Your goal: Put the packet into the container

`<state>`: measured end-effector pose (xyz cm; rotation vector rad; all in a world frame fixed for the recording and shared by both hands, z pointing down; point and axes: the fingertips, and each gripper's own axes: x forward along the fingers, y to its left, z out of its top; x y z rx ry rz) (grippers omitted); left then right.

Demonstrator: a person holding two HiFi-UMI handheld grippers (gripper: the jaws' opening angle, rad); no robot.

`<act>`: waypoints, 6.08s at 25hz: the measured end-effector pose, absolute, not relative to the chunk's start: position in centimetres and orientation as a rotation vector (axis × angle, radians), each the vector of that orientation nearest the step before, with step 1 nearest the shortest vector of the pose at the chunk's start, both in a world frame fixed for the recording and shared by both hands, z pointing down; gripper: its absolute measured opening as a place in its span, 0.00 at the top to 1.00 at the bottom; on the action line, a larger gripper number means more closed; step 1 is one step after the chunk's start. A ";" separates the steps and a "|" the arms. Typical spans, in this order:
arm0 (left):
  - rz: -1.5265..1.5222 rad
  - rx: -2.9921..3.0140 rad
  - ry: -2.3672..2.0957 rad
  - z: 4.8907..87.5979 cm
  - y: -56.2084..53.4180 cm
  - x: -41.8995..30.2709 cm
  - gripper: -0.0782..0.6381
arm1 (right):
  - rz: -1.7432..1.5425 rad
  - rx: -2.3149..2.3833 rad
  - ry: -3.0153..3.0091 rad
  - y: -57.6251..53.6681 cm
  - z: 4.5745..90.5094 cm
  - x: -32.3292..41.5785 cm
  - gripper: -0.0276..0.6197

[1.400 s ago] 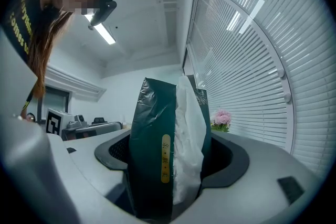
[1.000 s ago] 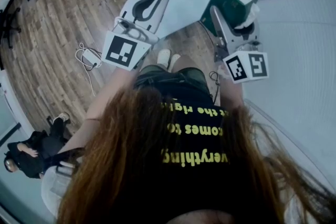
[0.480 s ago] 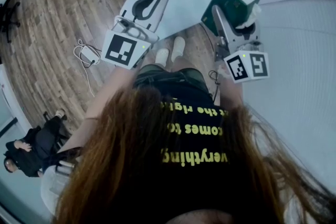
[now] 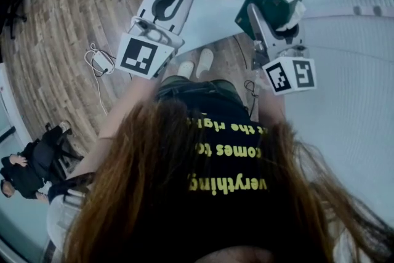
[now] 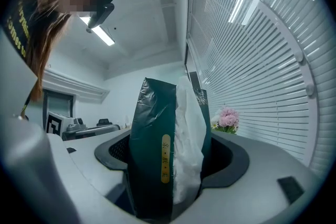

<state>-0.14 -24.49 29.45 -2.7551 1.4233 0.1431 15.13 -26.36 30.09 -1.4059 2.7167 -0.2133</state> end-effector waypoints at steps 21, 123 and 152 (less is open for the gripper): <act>0.107 -2.617 1.637 30.0 -28.7 2.1 0.89 | -0.227 -1.154 2.865 -32.3 31.3 17.5 0.37; 0.066 -2.513 1.947 33.1 -31.3 -7.5 0.89 | -0.240 -0.664 3.239 -42.1 38.6 1.2 0.92; 0.078 -2.544 1.854 31.2 -30.5 -4.0 0.89 | -0.145 -0.544 3.085 -35.0 31.5 3.9 0.92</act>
